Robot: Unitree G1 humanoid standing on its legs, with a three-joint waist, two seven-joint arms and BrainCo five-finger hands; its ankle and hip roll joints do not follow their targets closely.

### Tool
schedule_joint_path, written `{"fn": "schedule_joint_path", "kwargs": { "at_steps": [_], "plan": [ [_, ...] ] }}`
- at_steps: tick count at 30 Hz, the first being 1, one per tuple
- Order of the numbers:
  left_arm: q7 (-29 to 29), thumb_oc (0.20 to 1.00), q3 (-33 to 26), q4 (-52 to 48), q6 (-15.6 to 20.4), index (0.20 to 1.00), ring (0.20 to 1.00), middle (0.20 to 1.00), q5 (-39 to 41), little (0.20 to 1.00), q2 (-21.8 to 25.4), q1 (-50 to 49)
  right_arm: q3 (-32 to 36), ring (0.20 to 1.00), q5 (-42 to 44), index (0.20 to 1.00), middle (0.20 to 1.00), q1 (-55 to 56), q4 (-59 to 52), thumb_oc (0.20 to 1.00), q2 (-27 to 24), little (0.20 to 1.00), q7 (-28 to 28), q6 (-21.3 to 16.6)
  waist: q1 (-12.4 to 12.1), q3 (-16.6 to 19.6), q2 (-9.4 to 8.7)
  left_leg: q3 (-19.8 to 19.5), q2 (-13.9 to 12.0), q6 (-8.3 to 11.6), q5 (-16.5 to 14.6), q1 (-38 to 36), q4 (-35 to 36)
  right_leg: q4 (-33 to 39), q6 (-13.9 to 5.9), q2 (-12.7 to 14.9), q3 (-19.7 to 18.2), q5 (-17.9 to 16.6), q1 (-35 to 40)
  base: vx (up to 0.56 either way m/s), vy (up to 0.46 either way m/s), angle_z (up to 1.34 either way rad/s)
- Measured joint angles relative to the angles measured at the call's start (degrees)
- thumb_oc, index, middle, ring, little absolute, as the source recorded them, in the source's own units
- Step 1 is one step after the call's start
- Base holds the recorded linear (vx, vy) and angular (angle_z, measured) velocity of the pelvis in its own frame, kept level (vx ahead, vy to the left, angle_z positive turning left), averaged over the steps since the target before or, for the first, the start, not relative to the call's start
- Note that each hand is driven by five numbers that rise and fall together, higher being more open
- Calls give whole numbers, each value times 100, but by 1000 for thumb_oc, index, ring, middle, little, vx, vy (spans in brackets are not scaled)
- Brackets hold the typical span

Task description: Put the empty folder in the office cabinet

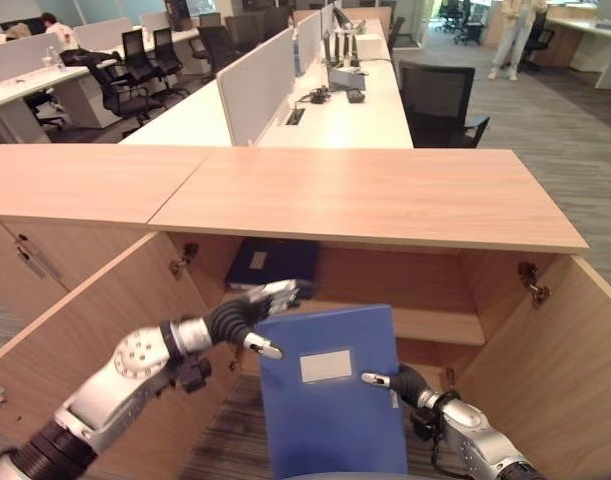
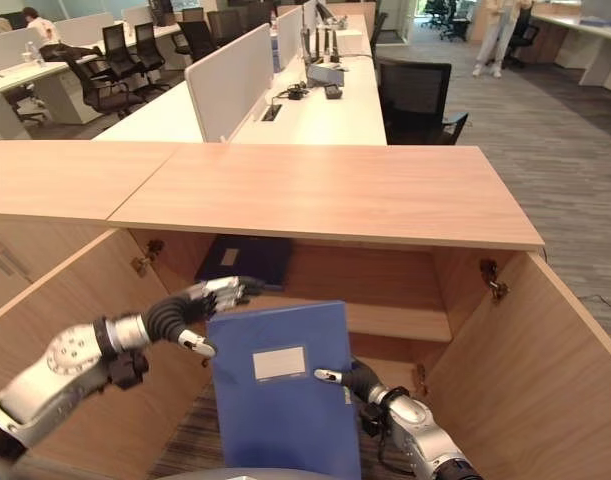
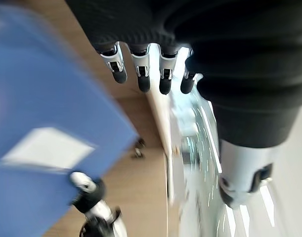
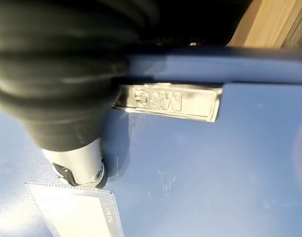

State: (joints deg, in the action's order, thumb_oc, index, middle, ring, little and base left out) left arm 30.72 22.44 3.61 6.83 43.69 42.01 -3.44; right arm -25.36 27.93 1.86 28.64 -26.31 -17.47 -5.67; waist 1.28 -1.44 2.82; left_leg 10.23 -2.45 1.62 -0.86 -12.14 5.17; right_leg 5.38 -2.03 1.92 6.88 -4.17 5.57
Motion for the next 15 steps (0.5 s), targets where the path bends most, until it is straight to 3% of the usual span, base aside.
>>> {"fn": "schedule_joint_path", "kwargs": {
  "at_steps": [2,3,6,10,11,15],
  "plan": [
    [3,1000,-82,482,-47,1000,1000,1000,50,1000,-376,-185,86,200,-127,200,200,-3,100,200,14,200,63,-1,-77,-30,-111,-37,-26,10,5,74,1,0,13,-20,16,8,-43,-24,-39,11],
    [11,1000,-319,869,4,1000,1000,1000,64,1000,-685,-243,163,200,-217,200,200,-11,145,200,27,200,73,-3,-109,-6,-56,-34,-24,16,12,92,-1,-1,13,-17,17,8,-59,-25,-43,9],
    [-391,1000,-902,2553,-34,1000,1000,1000,54,1000,-1852,-288,231,200,-596,200,200,-83,550,200,186,200,177,-39,-162,-4,-140,-47,-14,15,12,109,-3,-2,13,-14,15,8,-82,-34,-53,0],
    [-1079,1000,-900,4022,28,1000,1000,1000,-1137,1000,-2306,320,34,200,-1210,200,200,-499,1089,200,304,200,497,30,-178,42,-144,-82,-11,12,18,180,-5,-2,18,-11,27,11,-140,-5,-88,4],
    [-1272,1000,-1158,4852,140,1000,1000,1000,-1485,1000,-2595,689,33,200,-1361,200,200,-583,1153,200,401,200,532,68,-172,57,-121,-65,-19,12,17,179,-5,-4,25,-14,25,17,-139,15,-111,-2],
    [-1569,1000,-1147,5745,-16,1000,1000,1000,-2344,1000,-2682,963,74,200,-1510,200,200,-637,1237,200,430,200,650,203,-77,30,-82,-27,-63,12,8,188,-7,-36,47,-59,6,37,-156,-6,-149,-3]
  ]
}}
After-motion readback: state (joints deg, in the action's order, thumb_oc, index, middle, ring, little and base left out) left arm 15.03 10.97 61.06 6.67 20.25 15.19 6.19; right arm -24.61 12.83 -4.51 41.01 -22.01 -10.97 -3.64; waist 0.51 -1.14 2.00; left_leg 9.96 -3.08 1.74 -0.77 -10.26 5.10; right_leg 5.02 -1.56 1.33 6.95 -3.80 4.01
